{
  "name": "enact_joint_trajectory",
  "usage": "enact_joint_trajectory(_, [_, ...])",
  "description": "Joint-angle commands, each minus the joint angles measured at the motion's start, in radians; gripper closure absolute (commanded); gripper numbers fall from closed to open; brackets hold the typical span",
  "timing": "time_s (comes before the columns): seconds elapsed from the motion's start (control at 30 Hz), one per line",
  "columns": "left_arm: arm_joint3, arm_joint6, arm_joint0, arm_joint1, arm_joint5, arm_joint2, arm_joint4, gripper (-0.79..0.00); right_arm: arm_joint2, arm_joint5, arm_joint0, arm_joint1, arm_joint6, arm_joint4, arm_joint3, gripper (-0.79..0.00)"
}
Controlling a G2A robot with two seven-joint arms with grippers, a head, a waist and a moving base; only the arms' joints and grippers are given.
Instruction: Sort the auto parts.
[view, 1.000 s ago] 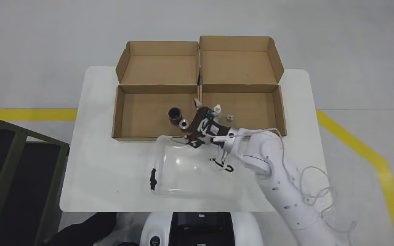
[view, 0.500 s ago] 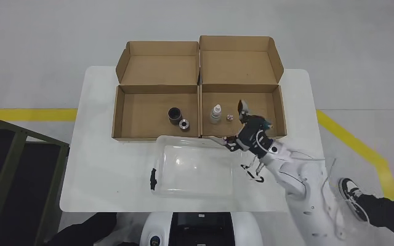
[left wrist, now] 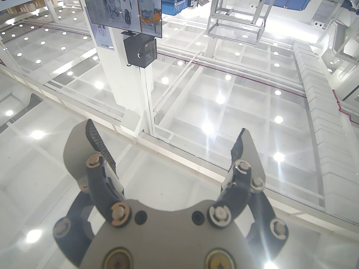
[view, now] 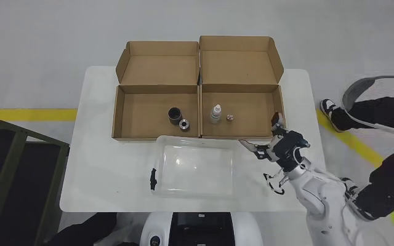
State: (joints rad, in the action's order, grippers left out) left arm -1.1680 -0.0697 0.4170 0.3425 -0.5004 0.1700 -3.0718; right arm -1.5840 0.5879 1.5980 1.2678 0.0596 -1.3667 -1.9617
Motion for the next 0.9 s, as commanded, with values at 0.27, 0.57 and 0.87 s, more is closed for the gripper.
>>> enact_joint_trajectory(0.27, [0.0,0.0,0.0,0.0,0.0,0.0,0.0,-0.785,-0.111,-0.031,0.137,-0.013,0.079,-0.002,-0.036,-0.785])
enact_joint_trajectory(0.57, [0.0,0.0,0.0,0.0,0.0,0.0,0.0,-0.785,-0.176,-0.048,0.211,-0.019,0.164,-0.006,-0.038,-0.785])
enact_joint_trajectory(0.87, [0.0,0.0,0.0,0.0,0.0,0.0,0.0,-0.784,-0.191,-0.047,0.229,-0.021,0.2,-0.001,-0.03,-0.784])
